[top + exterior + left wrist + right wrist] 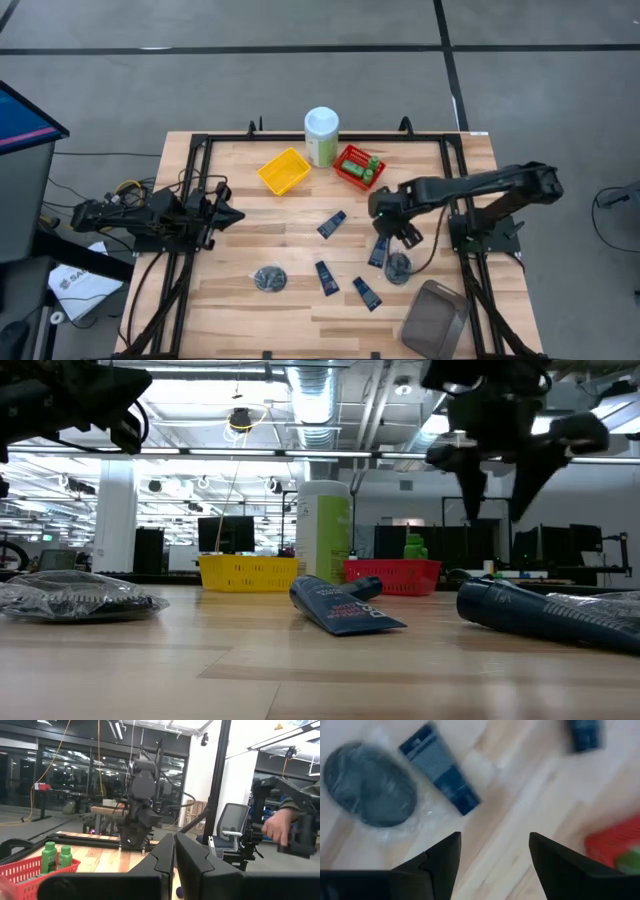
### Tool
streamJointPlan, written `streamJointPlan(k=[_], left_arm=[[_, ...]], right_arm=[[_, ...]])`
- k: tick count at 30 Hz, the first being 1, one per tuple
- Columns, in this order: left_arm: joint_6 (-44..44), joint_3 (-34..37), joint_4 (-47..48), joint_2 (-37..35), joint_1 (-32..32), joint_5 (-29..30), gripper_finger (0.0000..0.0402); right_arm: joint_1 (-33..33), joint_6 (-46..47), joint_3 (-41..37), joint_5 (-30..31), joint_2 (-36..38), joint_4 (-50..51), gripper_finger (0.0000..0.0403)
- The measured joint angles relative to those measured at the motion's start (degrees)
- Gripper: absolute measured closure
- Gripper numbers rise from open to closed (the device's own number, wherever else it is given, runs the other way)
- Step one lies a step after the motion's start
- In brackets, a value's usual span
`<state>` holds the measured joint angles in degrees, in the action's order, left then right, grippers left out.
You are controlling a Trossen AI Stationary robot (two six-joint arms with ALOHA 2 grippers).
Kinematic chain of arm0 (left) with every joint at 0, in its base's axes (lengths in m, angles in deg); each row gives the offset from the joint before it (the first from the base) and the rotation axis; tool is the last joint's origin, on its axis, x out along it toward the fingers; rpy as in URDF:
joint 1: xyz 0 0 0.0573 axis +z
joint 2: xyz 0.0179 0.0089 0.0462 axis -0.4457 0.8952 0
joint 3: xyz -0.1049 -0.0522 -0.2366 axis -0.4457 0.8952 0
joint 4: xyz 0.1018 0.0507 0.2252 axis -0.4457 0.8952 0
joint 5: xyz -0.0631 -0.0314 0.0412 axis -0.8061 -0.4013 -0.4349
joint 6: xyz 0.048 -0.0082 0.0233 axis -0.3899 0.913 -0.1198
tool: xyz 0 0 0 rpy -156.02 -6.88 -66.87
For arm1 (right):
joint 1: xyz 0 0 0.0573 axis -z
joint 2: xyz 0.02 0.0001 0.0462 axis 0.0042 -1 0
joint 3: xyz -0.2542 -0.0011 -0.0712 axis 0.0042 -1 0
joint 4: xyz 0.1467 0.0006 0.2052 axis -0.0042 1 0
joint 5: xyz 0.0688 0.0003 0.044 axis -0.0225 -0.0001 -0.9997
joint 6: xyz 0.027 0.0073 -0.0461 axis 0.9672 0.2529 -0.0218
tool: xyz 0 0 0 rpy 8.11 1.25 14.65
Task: Pick & Place Travel size toiletries
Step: Put the dark blue shave cream in the black bin
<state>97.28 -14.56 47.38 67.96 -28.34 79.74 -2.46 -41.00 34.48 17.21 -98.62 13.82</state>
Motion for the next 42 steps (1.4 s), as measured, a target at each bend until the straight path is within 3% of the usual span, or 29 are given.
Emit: streamJointPlan(k=[11, 22, 26, 36, 42], left_arm=[[0.0, 0.0, -0.97, 2.48, 0.0, -0.02, 0.039], [0.01, 0.0, -1.07, 2.99, 0.0, 0.02, 0.039], [0.0, 0.0, -1.29, 3.41, 0.02, 0.02, 0.039], [0.0, 0.0, -1.81, 3.96, 0.02, 0.0, 0.039], [0.0, 0.0, -1.86, 4.0, 0.01, 0.0, 0.039]], right_arm=[[-1.93, -11.16, 0.18, -1.32, -13.67, -3.93, 0.0176], [-2.05, -6.75, 0.23, -1.24, -20.74, -7.0, 0.0197], [-2.16, -5.55, 0.32, -1.06, -21.15, -7.19, 0.0228], [-2.05, -3.19, 0.19, -1.31, -20.73, -7.17, 0.0354], [-1.96, -3.12, 0.14, -1.53, -19.89, -5.62, 0.0391]])
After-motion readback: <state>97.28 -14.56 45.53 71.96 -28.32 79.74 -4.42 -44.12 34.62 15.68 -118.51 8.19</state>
